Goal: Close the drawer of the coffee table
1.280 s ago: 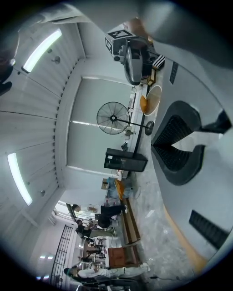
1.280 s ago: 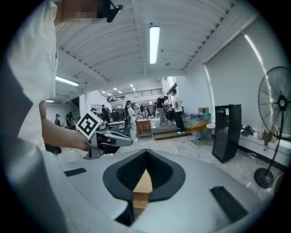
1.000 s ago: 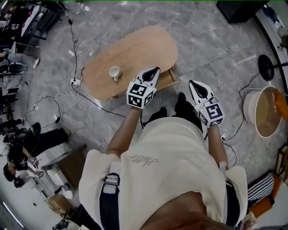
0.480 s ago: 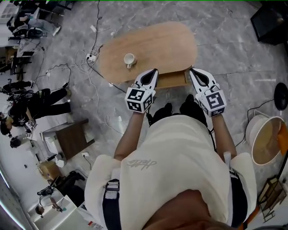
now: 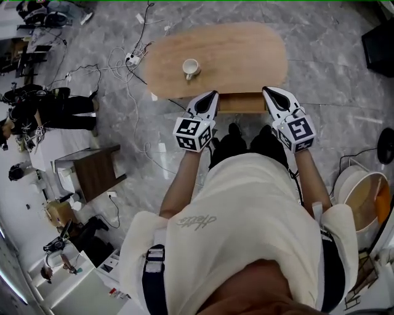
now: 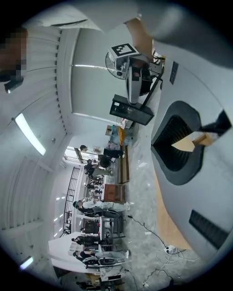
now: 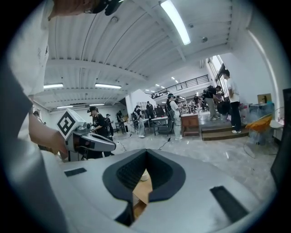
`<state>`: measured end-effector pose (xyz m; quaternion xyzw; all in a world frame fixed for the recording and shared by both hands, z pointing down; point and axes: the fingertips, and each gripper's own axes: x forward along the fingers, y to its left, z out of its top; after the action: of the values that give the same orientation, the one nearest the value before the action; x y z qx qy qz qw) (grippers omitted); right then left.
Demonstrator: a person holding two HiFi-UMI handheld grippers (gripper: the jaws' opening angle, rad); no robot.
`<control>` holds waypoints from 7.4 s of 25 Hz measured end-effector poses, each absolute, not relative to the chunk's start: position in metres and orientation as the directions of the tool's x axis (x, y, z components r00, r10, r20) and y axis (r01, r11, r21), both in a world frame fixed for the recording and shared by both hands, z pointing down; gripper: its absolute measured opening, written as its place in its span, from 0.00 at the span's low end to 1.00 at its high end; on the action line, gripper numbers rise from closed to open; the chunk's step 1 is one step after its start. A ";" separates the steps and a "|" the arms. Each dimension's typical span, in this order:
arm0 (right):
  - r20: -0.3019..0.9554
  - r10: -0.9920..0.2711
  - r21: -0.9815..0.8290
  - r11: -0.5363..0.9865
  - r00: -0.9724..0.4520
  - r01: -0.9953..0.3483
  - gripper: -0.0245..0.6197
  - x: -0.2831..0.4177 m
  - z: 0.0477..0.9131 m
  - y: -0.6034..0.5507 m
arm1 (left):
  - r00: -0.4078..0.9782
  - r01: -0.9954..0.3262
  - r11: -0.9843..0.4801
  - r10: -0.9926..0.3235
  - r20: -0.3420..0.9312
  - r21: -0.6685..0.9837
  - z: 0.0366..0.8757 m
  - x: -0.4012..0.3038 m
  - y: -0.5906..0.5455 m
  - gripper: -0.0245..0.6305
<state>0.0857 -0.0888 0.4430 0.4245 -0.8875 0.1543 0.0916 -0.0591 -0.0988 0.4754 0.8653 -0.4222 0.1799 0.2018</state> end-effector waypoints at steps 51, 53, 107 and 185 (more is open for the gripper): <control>0.826 -0.322 -0.294 0.453 -0.462 -0.841 0.03 0.090 0.813 -0.045 | 0.414 -0.861 -0.324 0.004 0.910 0.393 0.862 -0.143 0.005 0.04; 0.842 -0.295 -0.304 0.433 -0.452 -0.849 0.03 0.101 0.834 -0.039 | 0.430 -0.854 -0.325 -0.003 0.903 0.406 0.878 -0.135 0.006 0.04; 0.865 -0.068 -0.501 -0.107 -0.497 -0.859 0.03 0.071 1.149 -0.031 | 0.332 -0.921 -0.224 -0.026 0.943 0.318 1.164 -0.154 -0.044 0.04; 0.769 -0.451 -0.440 0.142 -0.453 -0.887 0.03 0.098 0.940 -0.102 | 0.446 -0.808 -0.445 -0.034 0.894 0.386 0.987 -0.059 -0.056 0.04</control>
<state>0.0980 -0.1021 0.9396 0.4660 -0.7175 0.4603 0.2369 -0.0593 -0.0562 0.9871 0.7275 -0.2895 0.4393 0.4404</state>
